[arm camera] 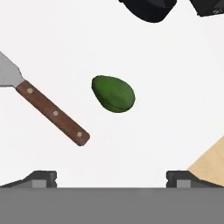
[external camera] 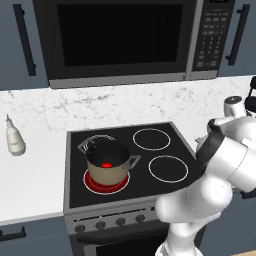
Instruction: Put the tomato and avocado in the pot. Retrieve the spatula and lightly stir the vegetables in the pot.
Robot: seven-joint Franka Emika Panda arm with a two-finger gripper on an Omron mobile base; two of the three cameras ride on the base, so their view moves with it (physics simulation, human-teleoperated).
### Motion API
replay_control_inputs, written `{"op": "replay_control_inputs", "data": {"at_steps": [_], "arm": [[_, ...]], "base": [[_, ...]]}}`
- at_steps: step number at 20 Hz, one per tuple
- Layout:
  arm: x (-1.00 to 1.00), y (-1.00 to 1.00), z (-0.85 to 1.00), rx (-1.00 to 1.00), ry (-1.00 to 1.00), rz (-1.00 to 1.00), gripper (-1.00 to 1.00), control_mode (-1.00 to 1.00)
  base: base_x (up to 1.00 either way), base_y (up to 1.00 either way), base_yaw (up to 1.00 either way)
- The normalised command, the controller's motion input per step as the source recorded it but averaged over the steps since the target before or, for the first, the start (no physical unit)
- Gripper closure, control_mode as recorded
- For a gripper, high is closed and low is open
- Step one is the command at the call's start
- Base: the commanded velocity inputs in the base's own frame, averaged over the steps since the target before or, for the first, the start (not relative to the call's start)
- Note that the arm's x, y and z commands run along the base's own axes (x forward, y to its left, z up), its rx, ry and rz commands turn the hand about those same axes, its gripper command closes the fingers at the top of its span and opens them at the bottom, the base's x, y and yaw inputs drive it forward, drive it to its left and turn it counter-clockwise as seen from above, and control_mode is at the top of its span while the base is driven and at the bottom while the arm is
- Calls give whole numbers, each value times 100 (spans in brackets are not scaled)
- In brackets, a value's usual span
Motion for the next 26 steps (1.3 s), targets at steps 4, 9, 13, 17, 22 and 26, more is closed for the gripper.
{"op": "replay_control_inputs", "data": {"at_steps": [4, 9, 13, 17, 22, 26], "arm": [[22, -49, -30, 2, 0, -1, -100, -100], [37, -26, -21, 4, 1, 3, -100, -100], [24, -16, -17, 2, 2, 6, -100, -100], [2, -30, -41, 5, 4, 13, -100, -100], [1, -25, -39, 4, 3, 18, -100, -100], [14, -23, -5, 0, 0, 25, -100, -100]], "base": [[0, 0, 0], [0, 0, 0], [0, 0, 0], [0, 0, 0], [0, 0, 0], [0, 0, 0]]}}
